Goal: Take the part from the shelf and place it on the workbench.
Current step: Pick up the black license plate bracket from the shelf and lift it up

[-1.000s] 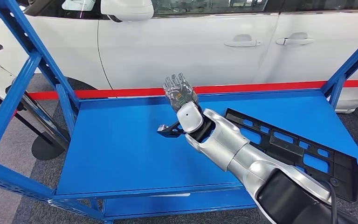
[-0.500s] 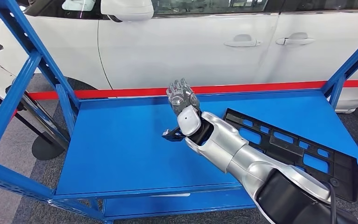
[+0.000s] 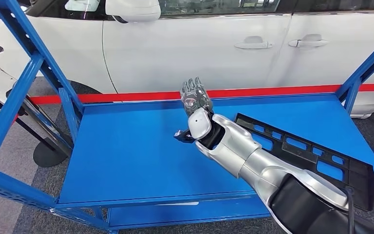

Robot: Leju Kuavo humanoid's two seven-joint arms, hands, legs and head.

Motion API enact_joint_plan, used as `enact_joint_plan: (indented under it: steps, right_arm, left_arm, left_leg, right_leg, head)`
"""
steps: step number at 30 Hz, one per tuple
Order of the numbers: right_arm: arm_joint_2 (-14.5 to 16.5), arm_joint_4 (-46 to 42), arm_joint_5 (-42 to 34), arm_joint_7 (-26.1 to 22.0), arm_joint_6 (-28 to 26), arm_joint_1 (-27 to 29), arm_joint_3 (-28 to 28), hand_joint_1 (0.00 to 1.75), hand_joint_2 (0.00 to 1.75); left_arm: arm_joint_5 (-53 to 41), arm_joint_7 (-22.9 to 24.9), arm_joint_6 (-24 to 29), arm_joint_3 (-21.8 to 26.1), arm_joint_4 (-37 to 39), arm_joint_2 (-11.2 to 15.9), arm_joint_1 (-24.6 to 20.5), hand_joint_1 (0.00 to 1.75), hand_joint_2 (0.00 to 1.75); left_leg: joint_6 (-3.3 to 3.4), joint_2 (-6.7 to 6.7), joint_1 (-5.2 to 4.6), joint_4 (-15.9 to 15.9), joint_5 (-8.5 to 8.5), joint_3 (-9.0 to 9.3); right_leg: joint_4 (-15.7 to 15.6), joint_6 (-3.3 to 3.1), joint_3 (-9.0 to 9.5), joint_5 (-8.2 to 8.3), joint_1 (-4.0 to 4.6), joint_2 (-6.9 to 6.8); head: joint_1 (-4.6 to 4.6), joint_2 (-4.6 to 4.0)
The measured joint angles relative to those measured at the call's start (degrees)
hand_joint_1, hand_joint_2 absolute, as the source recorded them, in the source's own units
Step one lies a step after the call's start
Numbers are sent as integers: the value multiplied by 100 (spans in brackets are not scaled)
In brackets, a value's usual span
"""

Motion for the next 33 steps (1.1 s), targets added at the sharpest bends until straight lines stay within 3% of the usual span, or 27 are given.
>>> enact_joint_plan:
  steps: [9, 13, 22, 26, 33]
  right_arm:
    - [-122, -116, 0, 130, -23, -100, -154, 0, 175]
    - [-218, -213, -2, -71, -52, -149, -334, 0, 0]
    - [-523, -287, 0, -558, -3, -233, -587, 0, 0]
    - [-634, -235, 0, -646, -10, -224, -587, 0, 175]
    - [-755, -144, 0, -743, 10, -200, -587, 0, 175]
  left_arm:
    - [-52, -61, 62, 156, 75, 9, -46, 0, 0]
    - [-50, -63, 66, 215, 95, 16, -54, 0, 0]
    - [13, -89, 138, 362, 204, 168, -84, 0, 0]
    - [23, -139, 227, 409, 393, 312, -126, 0, 0]
    - [21, -166, 278, 480, 603, 460, -168, 0, 0]
  left_leg:
    - [0, 1, 0, 0, 0, 0]
    - [0, 0, 0, 0, 0, 0]
    - [0, 0, 0, 1, 0, 2]
    - [0, 0, 0, 1, 0, 2]
    - [0, 1, 0, 1, 0, 2]
  right_leg:
    - [0, 0, -1, 0, 0, 0]
    - [0, 0, -1, 0, 0, 0]
    - [-1, 0, 0, 0, 0, 0]
    - [0, 0, 0, 0, 0, 0]
    - [0, 0, -2, 0, 0, 1]
  head:
    - [0, 1]
    - [0, 0]
    - [0, 0]
    - [0, 0]
    - [1, 0]
